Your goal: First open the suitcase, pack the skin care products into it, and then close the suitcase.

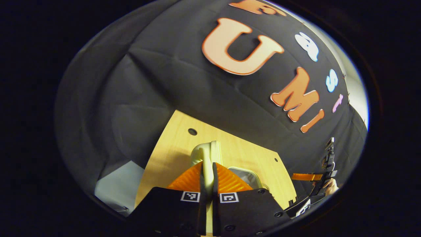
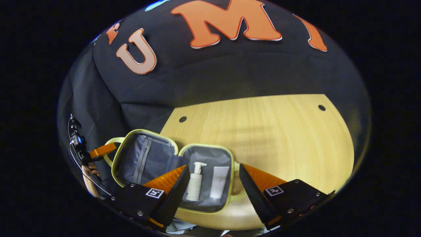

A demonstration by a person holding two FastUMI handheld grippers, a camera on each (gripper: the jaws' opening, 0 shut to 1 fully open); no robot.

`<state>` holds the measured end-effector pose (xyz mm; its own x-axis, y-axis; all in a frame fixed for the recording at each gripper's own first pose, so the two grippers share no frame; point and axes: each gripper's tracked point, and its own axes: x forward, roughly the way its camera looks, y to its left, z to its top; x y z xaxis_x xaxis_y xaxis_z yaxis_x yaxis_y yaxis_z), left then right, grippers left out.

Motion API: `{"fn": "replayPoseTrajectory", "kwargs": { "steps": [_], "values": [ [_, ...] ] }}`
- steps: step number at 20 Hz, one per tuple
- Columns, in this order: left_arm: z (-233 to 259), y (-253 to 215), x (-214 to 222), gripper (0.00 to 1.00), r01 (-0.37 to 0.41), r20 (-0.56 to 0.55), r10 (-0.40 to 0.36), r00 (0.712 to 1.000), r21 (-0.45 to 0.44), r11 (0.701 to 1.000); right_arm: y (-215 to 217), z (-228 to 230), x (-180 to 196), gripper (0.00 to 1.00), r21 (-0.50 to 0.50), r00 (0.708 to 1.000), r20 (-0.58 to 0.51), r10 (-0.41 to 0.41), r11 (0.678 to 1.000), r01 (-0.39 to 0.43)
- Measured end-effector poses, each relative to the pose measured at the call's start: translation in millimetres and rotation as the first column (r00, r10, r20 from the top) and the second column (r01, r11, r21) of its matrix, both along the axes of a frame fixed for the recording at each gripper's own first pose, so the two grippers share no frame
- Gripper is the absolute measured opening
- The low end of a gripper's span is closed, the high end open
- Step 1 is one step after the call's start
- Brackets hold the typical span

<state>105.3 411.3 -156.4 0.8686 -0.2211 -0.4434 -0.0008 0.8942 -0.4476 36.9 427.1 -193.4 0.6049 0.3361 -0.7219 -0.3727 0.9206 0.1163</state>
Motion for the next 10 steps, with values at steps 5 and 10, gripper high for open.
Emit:
{"fn": "replayPoseTrajectory", "kwargs": {
  "steps": [5,10],
  "values": [
    [41.5,-93.1,13.1,0.08,0.042,-0.006,-0.041,0.999,0.150,0.988,-63.0,52.7,27.8,0.95,0.023,0.990,0.140,-0.016,1.000,0.013],
    [47.9,-181.6,18.6,0.07,0.059,-0.029,-0.052,0.998,0.345,0.937,-131.2,86.5,52.4,0.95,0.050,0.972,0.232,-0.028,0.999,0.017]
  ]
}}
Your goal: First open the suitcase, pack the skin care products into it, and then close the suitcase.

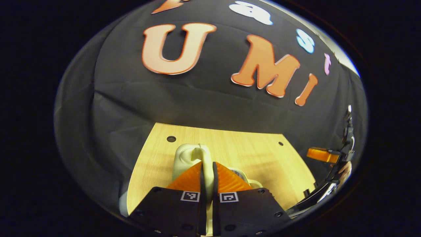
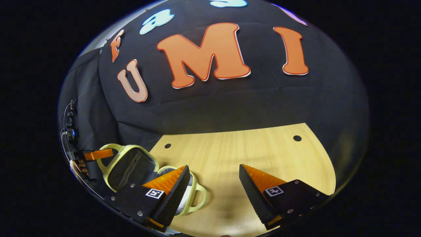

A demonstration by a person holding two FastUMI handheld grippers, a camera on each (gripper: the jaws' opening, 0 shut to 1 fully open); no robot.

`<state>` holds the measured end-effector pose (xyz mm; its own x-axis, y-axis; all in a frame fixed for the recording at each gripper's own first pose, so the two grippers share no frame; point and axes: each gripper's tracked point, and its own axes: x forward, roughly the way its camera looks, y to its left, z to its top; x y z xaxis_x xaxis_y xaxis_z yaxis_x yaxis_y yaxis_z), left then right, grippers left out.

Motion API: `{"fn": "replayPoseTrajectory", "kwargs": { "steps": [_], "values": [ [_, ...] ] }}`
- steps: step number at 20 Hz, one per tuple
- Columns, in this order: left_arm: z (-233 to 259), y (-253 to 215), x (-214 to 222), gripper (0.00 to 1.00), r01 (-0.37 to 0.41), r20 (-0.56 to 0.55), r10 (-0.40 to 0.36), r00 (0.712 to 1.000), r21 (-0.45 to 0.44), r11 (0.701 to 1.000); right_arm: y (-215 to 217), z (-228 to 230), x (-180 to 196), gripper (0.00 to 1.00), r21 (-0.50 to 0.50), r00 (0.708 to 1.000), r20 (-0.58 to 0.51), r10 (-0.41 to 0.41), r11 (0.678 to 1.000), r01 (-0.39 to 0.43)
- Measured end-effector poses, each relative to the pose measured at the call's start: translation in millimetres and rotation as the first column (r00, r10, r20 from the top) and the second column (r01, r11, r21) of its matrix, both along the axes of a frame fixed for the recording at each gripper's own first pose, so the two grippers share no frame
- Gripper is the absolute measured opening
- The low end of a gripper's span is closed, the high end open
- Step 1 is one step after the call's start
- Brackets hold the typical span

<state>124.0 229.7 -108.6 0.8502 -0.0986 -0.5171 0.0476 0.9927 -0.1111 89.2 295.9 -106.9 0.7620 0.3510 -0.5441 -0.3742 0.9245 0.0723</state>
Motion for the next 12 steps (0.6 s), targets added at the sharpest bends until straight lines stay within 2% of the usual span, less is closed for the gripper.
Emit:
{"fn": "replayPoseTrajectory", "kwargs": {
  "steps": [2,7,12],
  "values": [
    [-9.0,-38.8,5.0,0.07,0.015,-0.009,-0.014,1.000,0.096,0.995,-23.0,5.9,4.1,0.96,0.017,1.000,0.012,0.005,1.000,-0.005],
    [-55.8,-147.5,13.6,0.10,0.086,-0.075,-0.073,0.995,0.192,0.978,-87.5,15.2,20.1,0.95,0.013,0.999,0.047,-0.019,1.000,0.018],
    [-125.4,-213.0,30.0,0.08,0.130,-0.145,-0.088,0.986,0.311,0.941,-154.0,8.5,33.5,0.96,-0.025,0.993,0.084,-0.087,0.996,0.089]
  ]
}}
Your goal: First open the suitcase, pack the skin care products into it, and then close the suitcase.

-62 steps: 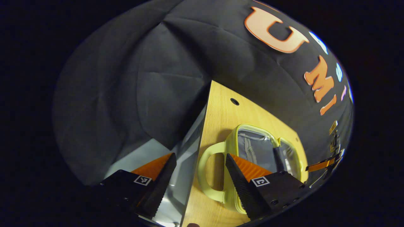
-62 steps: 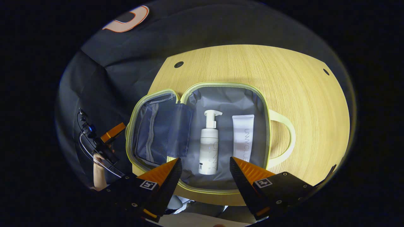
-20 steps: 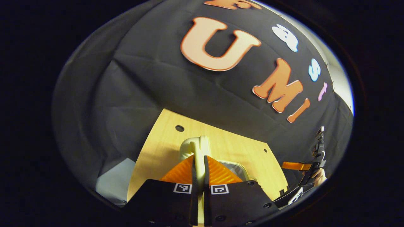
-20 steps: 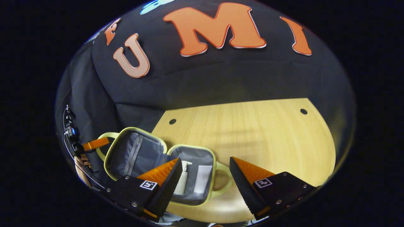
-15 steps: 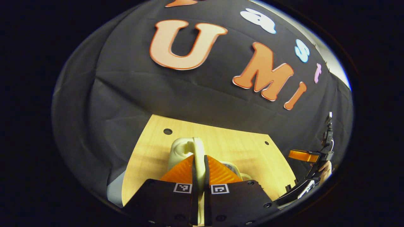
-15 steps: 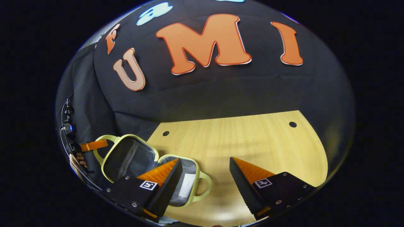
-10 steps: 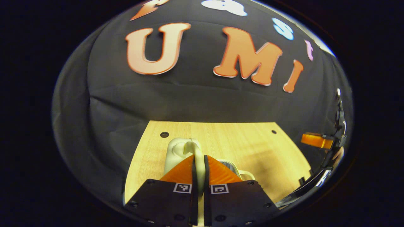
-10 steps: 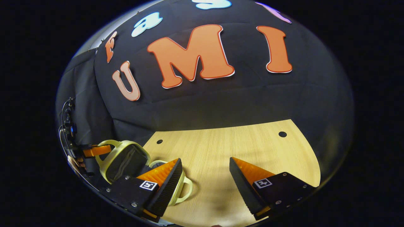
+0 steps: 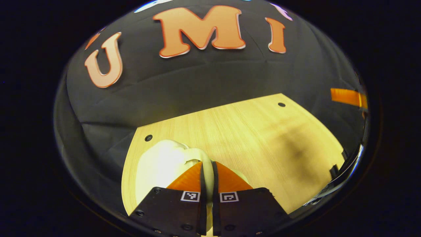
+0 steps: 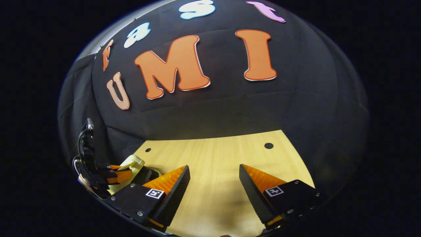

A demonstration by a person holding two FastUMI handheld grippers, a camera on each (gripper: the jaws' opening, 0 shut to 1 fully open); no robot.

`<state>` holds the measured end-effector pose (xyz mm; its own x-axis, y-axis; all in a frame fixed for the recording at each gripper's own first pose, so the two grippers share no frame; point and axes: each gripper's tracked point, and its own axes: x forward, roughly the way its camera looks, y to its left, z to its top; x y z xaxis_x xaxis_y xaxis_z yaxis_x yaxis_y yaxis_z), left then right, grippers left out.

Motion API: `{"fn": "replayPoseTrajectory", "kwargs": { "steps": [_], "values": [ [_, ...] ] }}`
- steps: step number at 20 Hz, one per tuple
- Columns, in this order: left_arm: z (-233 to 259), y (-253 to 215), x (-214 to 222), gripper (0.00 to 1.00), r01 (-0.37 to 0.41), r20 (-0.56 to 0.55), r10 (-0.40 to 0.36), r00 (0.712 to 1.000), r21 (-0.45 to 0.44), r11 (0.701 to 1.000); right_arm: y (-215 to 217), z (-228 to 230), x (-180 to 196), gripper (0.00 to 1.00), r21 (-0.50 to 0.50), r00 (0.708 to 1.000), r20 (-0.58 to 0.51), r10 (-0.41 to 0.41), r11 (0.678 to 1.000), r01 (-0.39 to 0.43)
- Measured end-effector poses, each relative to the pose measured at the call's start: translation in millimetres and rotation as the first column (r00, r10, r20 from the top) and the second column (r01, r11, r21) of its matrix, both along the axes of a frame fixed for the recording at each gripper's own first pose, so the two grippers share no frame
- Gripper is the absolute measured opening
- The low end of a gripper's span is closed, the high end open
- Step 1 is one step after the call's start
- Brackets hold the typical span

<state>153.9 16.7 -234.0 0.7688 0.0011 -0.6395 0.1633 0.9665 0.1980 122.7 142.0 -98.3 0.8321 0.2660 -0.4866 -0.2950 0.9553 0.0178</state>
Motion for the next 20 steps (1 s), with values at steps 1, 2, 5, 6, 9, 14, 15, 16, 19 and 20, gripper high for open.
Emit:
{"fn": "replayPoseTrajectory", "kwargs": {
  "steps": [1,2,5,6,9,14,15,16,19,20],
  "values": [
    [-17.2,-7.8,0.7,0.08,0.001,-0.015,-0.001,1.000,0.008,1.000,-12.2,-5.4,2.1,0.96,-0.008,1.000,-0.001,-0.019,1.000,0.019],
    [-31.4,-14.3,2.0,0.08,-0.003,-0.030,0.003,1.000,0.014,1.000,-22.0,-10.2,2.7,0.96,-0.014,0.999,-0.004,-0.033,0.999,0.033],
    [-79.1,-33.3,9.9,0.08,-0.003,-0.074,0.007,0.997,0.056,0.998,-44.1,-25.1,3.2,0.95,-0.032,0.997,-0.021,-0.073,0.997,0.072],
    [-90.9,-38.2,7.9,0.08,-0.002,-0.085,0.008,0.996,0.072,0.997,-50.2,-30.1,1.7,0.96,-0.043,0.996,-0.026,-0.083,0.996,0.082],
    [-107.0,-41.9,4.5,0.08,0.011,-0.086,0.000,0.996,0.128,0.992,-57.5,-34.7,-1.4,0.96,-0.056,0.995,-0.025,-0.093,0.994,0.091],
    [-106.9,-44.5,4.0,0.08,-0.015,-0.070,0.027,0.997,0.165,0.986,-55.5,-32.0,-8.2,0.95,-0.037,0.993,-0.034,-0.112,0.993,0.111],
    [-113.6,-47.2,5.4,0.11,-0.015,-0.080,0.028,0.996,0.157,0.988,-55.2,-31.0,-11.4,0.95,-0.040,0.993,-0.036,-0.113,0.993,0.111],
    [-117.1,-50.0,0.8,0.10,-0.014,-0.104,0.029,0.994,0.138,0.990,-53.8,-29.8,-13.9,0.95,-0.045,0.993,-0.034,-0.111,0.993,0.109],
    [-119.6,-44.7,0.9,0.23,-0.009,-0.104,0.019,0.994,0.097,0.995,-54.6,-18.5,-28.0,0.96,-0.070,0.993,-0.019,-0.114,0.991,0.112],
    [-113.1,-45.8,-0.4,0.26,-0.002,-0.091,0.009,0.996,0.083,0.997,-54.0,-17.4,-32.0,0.96,-0.072,0.993,-0.016,-0.115,0.991,0.114]
  ]
}}
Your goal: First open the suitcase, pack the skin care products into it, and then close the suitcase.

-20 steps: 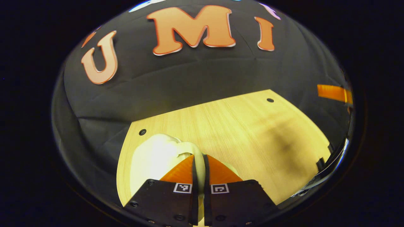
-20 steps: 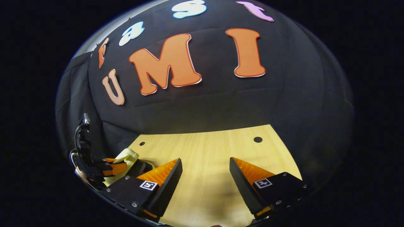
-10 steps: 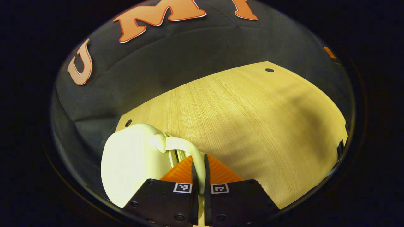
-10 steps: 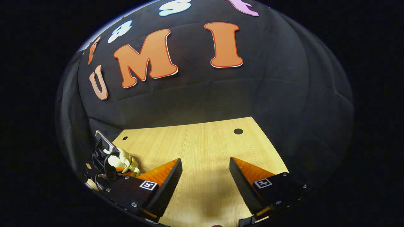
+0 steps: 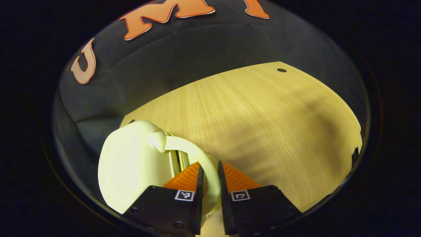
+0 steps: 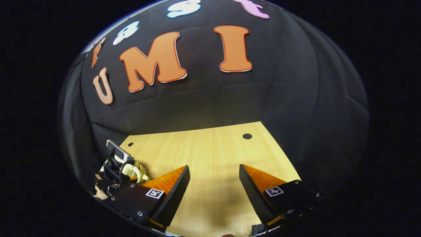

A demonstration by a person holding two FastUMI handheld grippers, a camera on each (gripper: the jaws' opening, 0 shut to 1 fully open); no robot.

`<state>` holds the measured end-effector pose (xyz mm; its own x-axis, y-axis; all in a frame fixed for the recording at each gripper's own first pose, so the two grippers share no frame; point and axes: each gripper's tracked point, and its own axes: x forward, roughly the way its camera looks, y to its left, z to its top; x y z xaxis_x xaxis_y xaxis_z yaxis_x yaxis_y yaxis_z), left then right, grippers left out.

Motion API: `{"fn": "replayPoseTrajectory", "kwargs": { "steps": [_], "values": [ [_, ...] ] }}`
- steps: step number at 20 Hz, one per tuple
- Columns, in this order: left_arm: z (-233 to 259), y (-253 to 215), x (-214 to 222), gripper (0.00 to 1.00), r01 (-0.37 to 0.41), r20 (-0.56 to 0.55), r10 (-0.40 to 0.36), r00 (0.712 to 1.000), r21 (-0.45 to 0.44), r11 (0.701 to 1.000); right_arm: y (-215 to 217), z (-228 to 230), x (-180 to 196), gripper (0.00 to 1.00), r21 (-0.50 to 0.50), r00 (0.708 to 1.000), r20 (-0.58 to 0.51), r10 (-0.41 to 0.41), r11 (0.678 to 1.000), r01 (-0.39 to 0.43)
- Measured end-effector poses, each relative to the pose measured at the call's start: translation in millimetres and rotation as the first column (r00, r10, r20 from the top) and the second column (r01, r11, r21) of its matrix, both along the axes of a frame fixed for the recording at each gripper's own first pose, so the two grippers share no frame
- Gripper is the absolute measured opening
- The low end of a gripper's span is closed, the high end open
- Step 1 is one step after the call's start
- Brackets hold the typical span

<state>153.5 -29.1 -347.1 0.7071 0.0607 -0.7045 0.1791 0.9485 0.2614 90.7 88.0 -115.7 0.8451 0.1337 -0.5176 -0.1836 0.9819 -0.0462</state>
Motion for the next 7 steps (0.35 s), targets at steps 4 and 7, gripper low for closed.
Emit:
{"fn": "replayPoseTrajectory", "kwargs": {
  "steps": [4,7],
  "values": [
    [28.2,-11.6,0.2,0.97,0.008,0.063,-0.003,0.998,-0.082,0.997,10.9,7.5,-12.9,0.96,0.005,1.000,0.012,-0.020,1.000,0.020],
    [99.8,-11.3,0.9,1.00,0.009,0.198,0.023,0.980,-0.161,0.987,25.5,23.8,-24.0,0.96,0.006,0.999,0.050,-0.018,1.000,0.018]
  ]
}}
